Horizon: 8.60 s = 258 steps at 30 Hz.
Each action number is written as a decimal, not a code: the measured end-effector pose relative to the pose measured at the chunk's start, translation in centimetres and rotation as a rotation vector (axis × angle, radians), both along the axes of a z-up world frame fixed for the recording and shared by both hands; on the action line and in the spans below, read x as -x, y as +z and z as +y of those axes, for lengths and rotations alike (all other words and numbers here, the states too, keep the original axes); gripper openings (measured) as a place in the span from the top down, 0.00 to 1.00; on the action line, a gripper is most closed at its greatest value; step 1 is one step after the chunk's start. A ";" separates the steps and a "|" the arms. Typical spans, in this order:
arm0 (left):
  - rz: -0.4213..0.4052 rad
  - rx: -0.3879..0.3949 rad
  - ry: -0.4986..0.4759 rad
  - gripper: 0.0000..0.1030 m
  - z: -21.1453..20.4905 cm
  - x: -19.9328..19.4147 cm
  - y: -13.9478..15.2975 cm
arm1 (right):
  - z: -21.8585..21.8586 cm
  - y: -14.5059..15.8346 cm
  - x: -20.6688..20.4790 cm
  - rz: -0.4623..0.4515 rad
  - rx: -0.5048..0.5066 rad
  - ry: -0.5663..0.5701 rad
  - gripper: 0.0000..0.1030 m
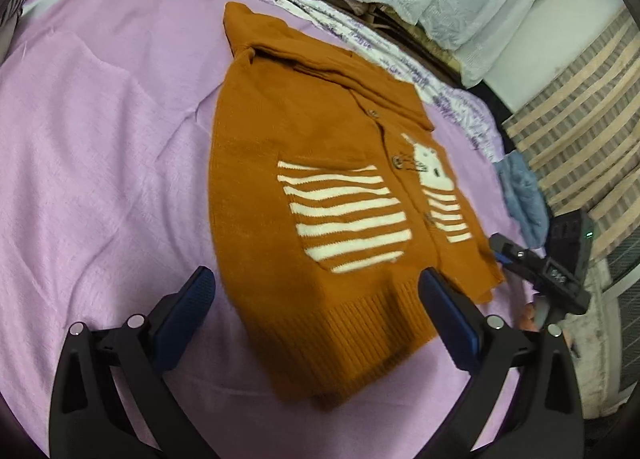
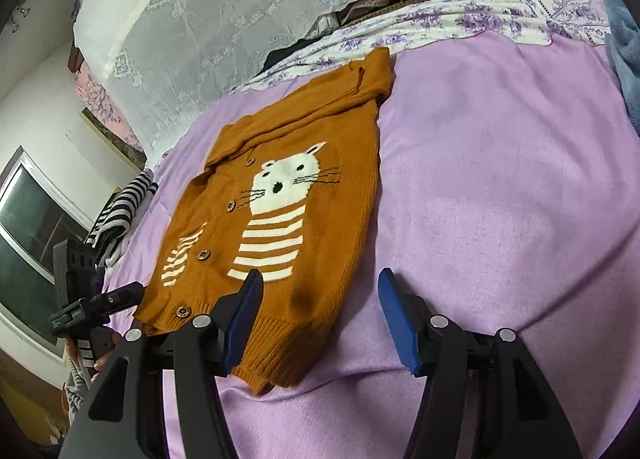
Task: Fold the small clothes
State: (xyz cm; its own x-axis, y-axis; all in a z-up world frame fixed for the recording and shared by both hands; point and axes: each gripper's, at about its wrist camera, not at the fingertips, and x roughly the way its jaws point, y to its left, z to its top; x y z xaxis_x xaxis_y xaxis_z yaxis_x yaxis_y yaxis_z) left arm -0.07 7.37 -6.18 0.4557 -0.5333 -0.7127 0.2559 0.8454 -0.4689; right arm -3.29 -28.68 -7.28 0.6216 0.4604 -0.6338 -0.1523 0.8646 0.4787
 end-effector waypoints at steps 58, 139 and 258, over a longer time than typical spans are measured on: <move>-0.194 -0.585 0.201 0.04 -6.6 -4.3 1.2 | 11.4 0.7 -3.3 -0.128 0.538 0.104 0.42; -0.192 -0.280 0.106 0.04 -3.4 1.8 3.2 | 8.5 3.9 2.7 -0.285 0.375 0.033 0.27; 0.078 0.177 -0.046 0.92 -1.0 -1.4 -0.6 | 2.5 -0.1 -1.1 0.026 -0.207 0.150 0.94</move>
